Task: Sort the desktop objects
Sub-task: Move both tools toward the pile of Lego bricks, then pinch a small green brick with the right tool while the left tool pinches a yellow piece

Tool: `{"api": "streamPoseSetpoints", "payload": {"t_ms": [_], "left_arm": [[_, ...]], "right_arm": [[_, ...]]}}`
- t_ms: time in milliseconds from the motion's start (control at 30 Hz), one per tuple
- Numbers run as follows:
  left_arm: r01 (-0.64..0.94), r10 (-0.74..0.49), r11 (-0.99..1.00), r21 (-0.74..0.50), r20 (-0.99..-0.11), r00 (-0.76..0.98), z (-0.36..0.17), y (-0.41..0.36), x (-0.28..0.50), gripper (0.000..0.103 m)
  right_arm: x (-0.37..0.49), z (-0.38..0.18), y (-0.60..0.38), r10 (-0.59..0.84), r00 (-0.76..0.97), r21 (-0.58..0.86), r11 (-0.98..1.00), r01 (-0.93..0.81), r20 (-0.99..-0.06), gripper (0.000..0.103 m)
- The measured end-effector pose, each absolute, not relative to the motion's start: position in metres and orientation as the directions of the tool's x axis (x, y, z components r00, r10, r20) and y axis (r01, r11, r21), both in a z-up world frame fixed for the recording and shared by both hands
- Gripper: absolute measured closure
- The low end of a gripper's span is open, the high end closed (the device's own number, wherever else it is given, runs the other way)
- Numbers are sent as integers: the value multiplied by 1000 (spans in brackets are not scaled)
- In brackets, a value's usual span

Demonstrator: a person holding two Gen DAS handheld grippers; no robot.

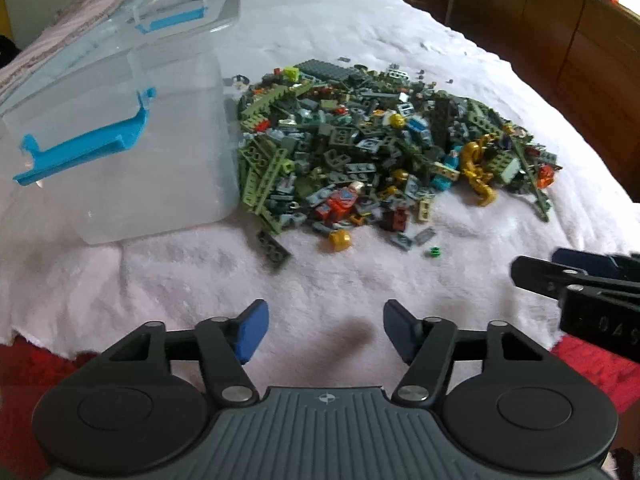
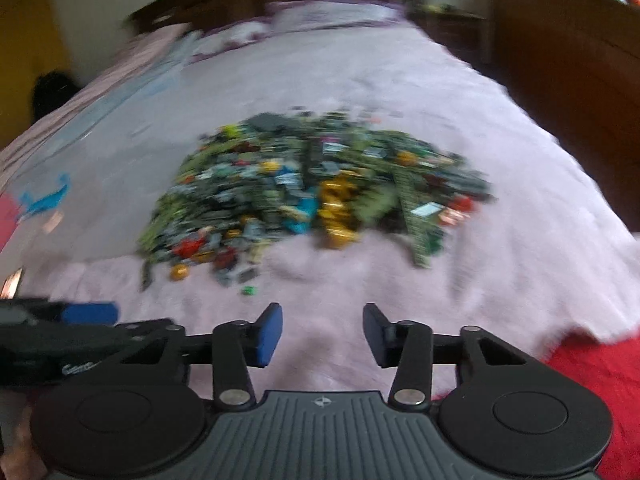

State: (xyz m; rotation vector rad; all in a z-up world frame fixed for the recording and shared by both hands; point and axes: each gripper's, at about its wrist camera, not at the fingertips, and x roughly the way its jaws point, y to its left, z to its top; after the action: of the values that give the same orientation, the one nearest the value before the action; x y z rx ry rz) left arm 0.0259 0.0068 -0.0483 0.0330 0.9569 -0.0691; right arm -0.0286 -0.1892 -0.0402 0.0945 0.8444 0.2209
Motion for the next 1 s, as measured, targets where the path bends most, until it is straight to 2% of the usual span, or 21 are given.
{"api": "streamPoseSetpoints", "payload": {"t_ms": [67,167,267,533,600,633,833,900,1000], "left_arm": [[60,-23,998,14,-816,578,-50,13,23,41],[33,0,999,23,-818,576,-53,24,19,40],[27,4,999,24,-817,577,-52,31,11,40],[24,-2,1000,15,-813,582,-49,50,-29,37],[22,-3,1000,12,-813,583,-46,56,-39,36],[21,-2,1000,12,-812,583,-45,58,-44,36],[85,-32,996,26,-782,622,-33,57,-61,36],[133,-55,990,40,-763,644,-31,51,-73,38],[190,-76,979,67,-748,659,-34,38,-80,53]], "right_arm": [[-22,-45,-179,275,638,171,960,-221,-719,70],[-10,-53,-164,312,625,176,946,-272,-716,73],[-2,-59,-152,319,615,161,941,-299,-722,81],[7,-69,-139,321,600,144,935,-324,-733,81],[7,-72,-139,319,598,137,934,-330,-735,87],[7,-73,-139,317,599,132,934,-331,-736,94],[-2,-63,-150,311,626,143,942,-304,-715,94],[-5,-59,-157,305,636,149,946,-287,-709,94],[-8,-58,-166,295,635,158,951,-265,-714,94]]}}
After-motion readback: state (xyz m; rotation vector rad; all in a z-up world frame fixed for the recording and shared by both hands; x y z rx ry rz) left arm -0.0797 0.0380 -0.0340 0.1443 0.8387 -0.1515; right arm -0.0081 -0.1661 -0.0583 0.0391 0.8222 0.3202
